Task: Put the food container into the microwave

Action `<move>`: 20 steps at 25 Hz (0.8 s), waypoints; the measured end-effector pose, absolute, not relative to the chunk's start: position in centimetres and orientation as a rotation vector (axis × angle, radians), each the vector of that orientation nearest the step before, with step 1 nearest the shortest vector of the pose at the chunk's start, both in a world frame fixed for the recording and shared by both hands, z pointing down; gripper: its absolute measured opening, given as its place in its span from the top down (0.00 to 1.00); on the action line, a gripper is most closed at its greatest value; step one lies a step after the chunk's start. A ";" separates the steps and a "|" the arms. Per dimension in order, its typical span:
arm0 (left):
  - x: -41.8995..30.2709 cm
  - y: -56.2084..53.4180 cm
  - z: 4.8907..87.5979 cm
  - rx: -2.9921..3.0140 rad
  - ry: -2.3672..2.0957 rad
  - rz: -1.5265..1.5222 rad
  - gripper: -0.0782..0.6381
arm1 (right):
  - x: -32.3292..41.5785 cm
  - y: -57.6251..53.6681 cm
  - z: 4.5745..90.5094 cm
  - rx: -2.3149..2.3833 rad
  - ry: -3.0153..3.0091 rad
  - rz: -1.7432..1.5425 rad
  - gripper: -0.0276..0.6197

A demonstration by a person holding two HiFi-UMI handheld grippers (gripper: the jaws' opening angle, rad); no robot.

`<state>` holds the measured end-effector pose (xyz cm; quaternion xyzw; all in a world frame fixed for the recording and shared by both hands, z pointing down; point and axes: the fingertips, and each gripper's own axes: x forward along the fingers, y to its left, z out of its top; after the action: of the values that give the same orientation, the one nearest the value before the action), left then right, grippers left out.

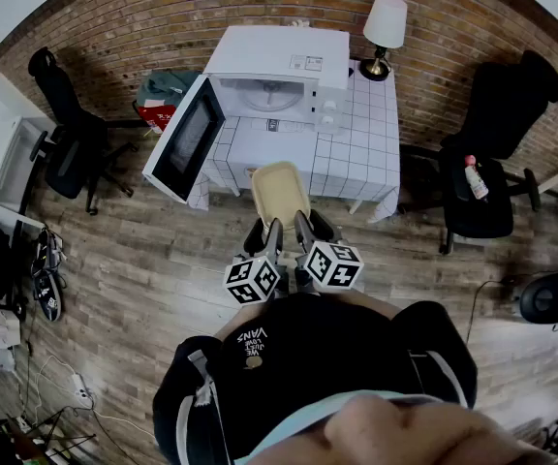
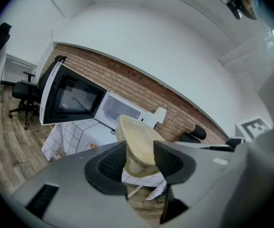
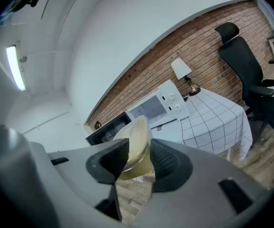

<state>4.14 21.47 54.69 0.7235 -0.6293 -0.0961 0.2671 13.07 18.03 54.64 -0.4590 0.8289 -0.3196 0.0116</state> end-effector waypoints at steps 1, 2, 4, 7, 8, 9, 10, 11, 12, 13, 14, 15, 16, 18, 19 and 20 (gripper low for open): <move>4.0 21.3 54.6 1.953 -1.699 -0.262 0.64 | 12.9 17.9 54.6 -1.430 2.585 -0.995 0.75; 3.9 21.1 54.6 1.954 -1.700 -0.264 0.64 | 12.8 17.7 54.5 -1.429 2.585 -0.993 0.75; 3.8 20.9 54.5 1.956 -1.701 -0.269 0.64 | 12.7 17.5 54.4 -1.425 2.582 -0.992 0.75; 3.7 20.7 54.6 1.956 -1.697 -0.269 0.64 | 12.6 17.3 54.5 -1.427 2.580 -0.994 0.75; 3.6 20.7 54.7 1.956 -1.694 -0.267 0.64 | 12.6 17.3 54.5 -1.429 2.581 -0.994 0.75; 3.5 20.6 54.8 1.956 -1.691 -0.268 0.63 | 12.5 17.2 54.6 -1.431 2.579 -0.995 0.75; 3.5 20.4 54.8 1.957 -1.688 -0.269 0.63 | 12.5 17.1 54.6 -1.432 2.572 -0.999 0.75; 3.4 20.2 54.8 1.959 -1.684 -0.271 0.63 | 12.4 16.9 54.6 -1.430 2.561 -1.005 0.75; 3.4 20.1 54.7 1.962 -1.681 -0.272 0.63 | 12.4 16.8 54.6 -1.427 2.547 -1.012 0.75; 3.3 19.9 54.7 1.965 -1.678 -0.271 0.64 | 12.4 16.7 54.6 -1.424 2.535 -1.019 0.75; 3.2 19.8 54.7 1.968 -1.675 -0.268 0.64 | 12.3 16.7 54.6 -1.423 2.528 -1.024 0.75; 3.1 19.7 54.8 1.970 -1.672 -0.265 0.64 | 12.3 16.6 54.6 -1.425 2.527 -1.027 0.75; 3.0 19.6 54.8 1.971 -1.669 -0.262 0.64 | 12.1 16.5 54.7 -1.429 2.528 -1.028 0.75; 2.7 19.2 54.9 1.973 -1.663 -0.257 0.63 | 11.8 16.2 54.8 -1.438 2.527 -1.029 0.75; 2.6 19.0 55.0 1.974 -1.659 -0.255 0.64 | 11.7 16.0 54.9 -1.442 2.526 -1.031 0.75; 2.4 18.9 55.0 1.975 -1.656 -0.253 0.63 | 11.5 15.9 54.9 -1.447 2.523 -1.033 0.75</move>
<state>2.39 18.88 55.02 0.7338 -0.6151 -0.0940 0.2726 11.55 15.87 54.95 -0.4685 0.8172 -0.3345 0.0274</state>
